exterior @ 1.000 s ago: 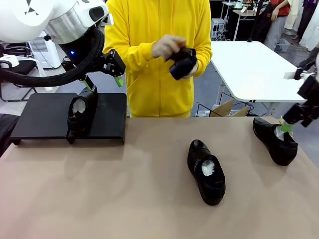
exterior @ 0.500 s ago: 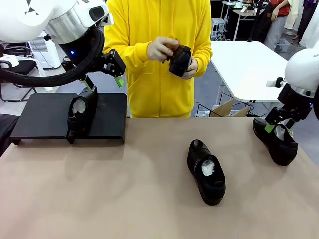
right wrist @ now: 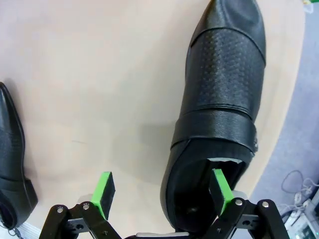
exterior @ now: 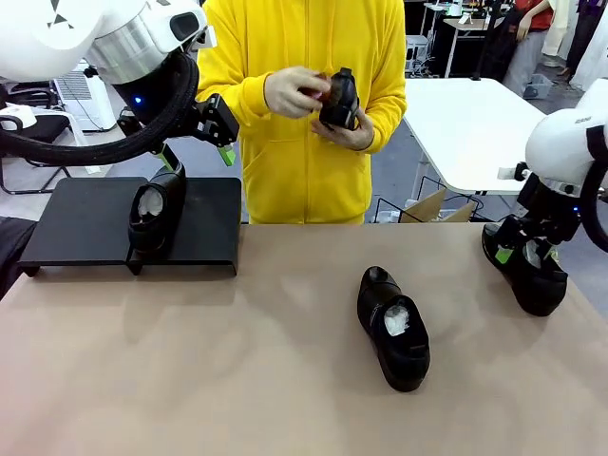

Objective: Organize the shoes by placing them on the stand.
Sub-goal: Pick up one Shoe and place it in the middle of the table.

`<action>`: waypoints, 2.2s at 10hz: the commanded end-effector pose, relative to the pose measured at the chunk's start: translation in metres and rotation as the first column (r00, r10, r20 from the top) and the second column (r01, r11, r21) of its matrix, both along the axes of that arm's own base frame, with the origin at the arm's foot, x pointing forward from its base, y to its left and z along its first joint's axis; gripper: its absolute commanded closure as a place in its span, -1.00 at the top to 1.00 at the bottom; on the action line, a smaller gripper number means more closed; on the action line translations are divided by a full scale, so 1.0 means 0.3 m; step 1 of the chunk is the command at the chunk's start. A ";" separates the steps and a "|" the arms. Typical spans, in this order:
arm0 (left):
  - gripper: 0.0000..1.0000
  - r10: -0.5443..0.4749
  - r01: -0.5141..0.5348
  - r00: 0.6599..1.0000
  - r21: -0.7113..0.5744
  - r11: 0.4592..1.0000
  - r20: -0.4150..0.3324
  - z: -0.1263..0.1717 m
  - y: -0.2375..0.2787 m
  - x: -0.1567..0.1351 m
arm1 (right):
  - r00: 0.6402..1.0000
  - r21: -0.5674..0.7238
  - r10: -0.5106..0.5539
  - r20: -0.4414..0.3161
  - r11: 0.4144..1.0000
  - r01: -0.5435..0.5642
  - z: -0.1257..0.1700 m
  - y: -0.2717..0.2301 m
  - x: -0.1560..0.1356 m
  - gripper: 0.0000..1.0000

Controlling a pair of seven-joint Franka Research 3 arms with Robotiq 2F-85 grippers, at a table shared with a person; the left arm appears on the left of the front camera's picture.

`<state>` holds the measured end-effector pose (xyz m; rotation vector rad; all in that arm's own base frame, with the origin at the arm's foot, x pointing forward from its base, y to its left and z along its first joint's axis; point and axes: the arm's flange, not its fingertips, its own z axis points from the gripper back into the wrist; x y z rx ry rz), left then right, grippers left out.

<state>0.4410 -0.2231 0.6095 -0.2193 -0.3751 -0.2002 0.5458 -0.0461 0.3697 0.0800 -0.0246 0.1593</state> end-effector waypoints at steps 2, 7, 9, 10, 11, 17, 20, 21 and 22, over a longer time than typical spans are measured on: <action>1.00 -0.009 0.009 1.000 -0.007 1.000 0.001 0.003 0.013 -0.001 | 0.999 -0.031 -0.017 -0.029 0.999 0.016 -0.040 0.027 0.014 1.00; 1.00 -0.009 0.009 1.000 -0.007 1.000 0.001 0.003 0.013 -0.001 | 0.995 -0.127 -0.048 -0.084 0.991 0.037 -0.102 0.029 0.042 0.56; 1.00 -0.009 0.009 1.000 -0.007 1.000 0.001 0.003 0.013 -0.001 | 0.995 -0.127 -0.054 -0.086 0.991 0.043 -0.102 0.030 0.042 -0.14; 1.00 -0.009 0.009 1.000 -0.007 1.000 0.001 0.003 0.013 -0.001 | 0.995 -0.126 -0.059 -0.083 0.991 0.048 -0.099 0.027 0.037 -0.49; 1.00 -0.009 0.009 1.000 -0.007 1.000 0.001 0.003 0.013 -0.001 | 0.995 -0.121 -0.064 -0.076 0.991 0.055 -0.092 0.025 0.031 -0.84; 1.00 -0.009 0.009 1.000 -0.007 1.000 0.001 0.003 0.013 -0.001 | 0.994 -0.123 -0.093 -0.054 0.989 0.086 -0.083 -0.006 -0.015 -1.00; 1.00 -0.009 0.009 1.000 -0.007 1.000 0.001 0.003 0.013 -0.001 | 0.985 -0.113 -0.163 0.059 0.979 0.168 0.071 0.050 -0.111 -1.00; 1.00 -0.009 0.009 1.000 -0.007 1.000 0.001 0.003 0.013 -0.001 | 0.980 -0.105 -0.161 0.117 0.979 0.173 0.176 0.101 -0.191 -1.00; 1.00 -0.009 0.009 1.000 -0.007 1.000 0.001 0.003 0.013 -0.001 | 0.982 -0.081 -0.140 0.130 0.985 0.151 0.301 0.190 -0.306 -1.00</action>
